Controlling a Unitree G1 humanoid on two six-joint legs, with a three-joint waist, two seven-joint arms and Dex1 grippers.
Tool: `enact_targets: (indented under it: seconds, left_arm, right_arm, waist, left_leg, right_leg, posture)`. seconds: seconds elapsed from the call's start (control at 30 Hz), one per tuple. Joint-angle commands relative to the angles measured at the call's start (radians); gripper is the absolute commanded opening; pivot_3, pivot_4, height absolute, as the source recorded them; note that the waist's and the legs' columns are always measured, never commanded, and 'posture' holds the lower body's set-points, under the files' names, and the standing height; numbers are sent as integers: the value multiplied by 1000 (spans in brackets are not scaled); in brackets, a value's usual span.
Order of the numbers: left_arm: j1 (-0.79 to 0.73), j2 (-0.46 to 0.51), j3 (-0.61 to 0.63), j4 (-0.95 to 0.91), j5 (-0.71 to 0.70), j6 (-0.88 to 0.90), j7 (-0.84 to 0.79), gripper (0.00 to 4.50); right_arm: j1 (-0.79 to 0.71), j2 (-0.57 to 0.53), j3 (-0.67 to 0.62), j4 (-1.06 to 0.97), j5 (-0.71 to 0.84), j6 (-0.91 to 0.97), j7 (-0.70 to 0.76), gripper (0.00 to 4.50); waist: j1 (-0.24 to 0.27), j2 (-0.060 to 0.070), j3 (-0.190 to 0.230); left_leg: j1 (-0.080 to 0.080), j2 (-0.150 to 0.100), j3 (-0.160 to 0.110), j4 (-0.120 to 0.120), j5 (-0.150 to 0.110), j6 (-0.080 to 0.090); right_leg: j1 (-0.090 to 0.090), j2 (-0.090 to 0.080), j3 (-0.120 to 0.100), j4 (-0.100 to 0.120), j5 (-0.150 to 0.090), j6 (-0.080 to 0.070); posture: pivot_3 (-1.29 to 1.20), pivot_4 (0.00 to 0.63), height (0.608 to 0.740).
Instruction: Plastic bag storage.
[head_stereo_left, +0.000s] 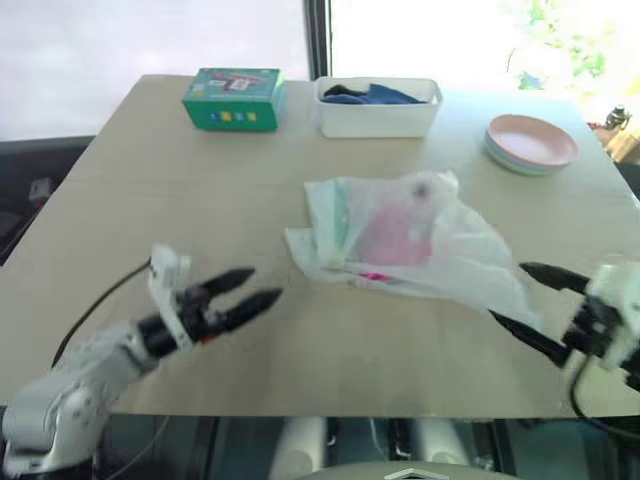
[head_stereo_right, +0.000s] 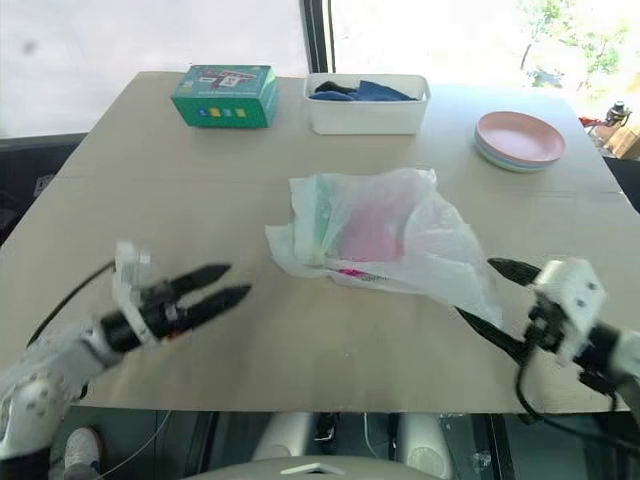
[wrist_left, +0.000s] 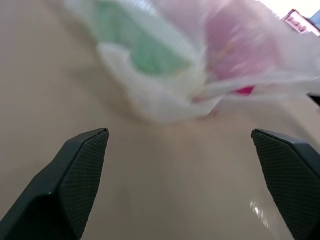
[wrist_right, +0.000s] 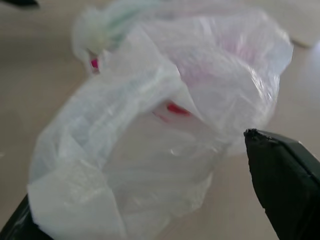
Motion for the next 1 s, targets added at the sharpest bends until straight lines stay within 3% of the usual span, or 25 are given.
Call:
enact_targets:
  seconds: [0.03, 0.13, 0.27, 0.37, 0.5, 0.67, 0.87, 1.0]
  left_arm:
    - [8, 6, 74, 14, 34, -57, 10, 4459]
    - [3, 2, 37, 13, 87, -102, -1, 4459]
    - [-78, -12, -22, 29, 108, -112, 13, 4459]
    - [-125, -15, -42, 36, 109, -107, 14, 4459]
    - [-142, -15, -52, 35, 114, -103, 11, 4459]
    - [-113, -14, -49, 17, 120, -107, 3, 4459]
    - [-88, -2, -76, 6, 129, -108, -23, 4459]
    - [-104, 11, -107, 17, 150, -117, -50, 4459]
  right_arm:
    - [61, 12, -102, 57, 4, -93, 70, 4500]
    - [65, -12, -46, 98, -30, -129, 97, 4500]
    - [-64, -47, 165, 129, -106, -127, 71, 4500]
    - [-161, -36, 294, 95, -87, -77, 38, 4500]
    - [-204, -42, 347, 7, 67, 51, 5, 4500]
    - [-114, -92, 221, -80, 150, 118, -20, 4500]
    - [135, -45, -93, -217, 297, 114, -4, 4500]
    - [120, -37, -146, -190, 370, 134, -116, 4500]
  waist:
    - [0, 0, -1]
    - [-3, 4, -3]
    - [-10, 6, -5]
    - [-12, 7, -5]
    - [-4, 7, -5]
    - [-1, 6, -5]
    - [-1, 6, -7]
    - [-6, 4, -9]
  left_leg:
    - [0, 0, 0, 0, 0, 0]
    - [1, 0, 0, 0, 0, 0]
    - [1, 0, 0, 0, 0, 0]
    - [0, 0, 0, -3, 2, -2]
    - [-1, -1, 1, -5, 5, -3]
    - [-3, -1, 0, -6, 4, 0]
    - [-2, -1, -1, -7, 1, -3]
    - [-1, -1, -2, -6, 0, -2]
  right_leg:
    - [0, -1, 0, 0, 0, 0]
    - [0, -5, -1, 0, 1, -1]
    - [-3, -6, -1, 0, 2, -3]
    - [-5, -5, -1, 1, 2, -5]
    - [-5, -5, -3, 1, 1, -5]
    - [-4, -5, -5, -4, 1, -3]
    - [-2, -5, -6, -5, 1, -4]
    - [-2, -5, -5, -5, -1, -6]
  posture:
    - [0, 150, 740]
    - [0, 150, 740]
    - [0, 150, 740]
    - [0, 150, 740]
    - [0, 150, 740]
    - [0, 150, 740]
    - [0, 150, 740]
    - [0, 150, 740]
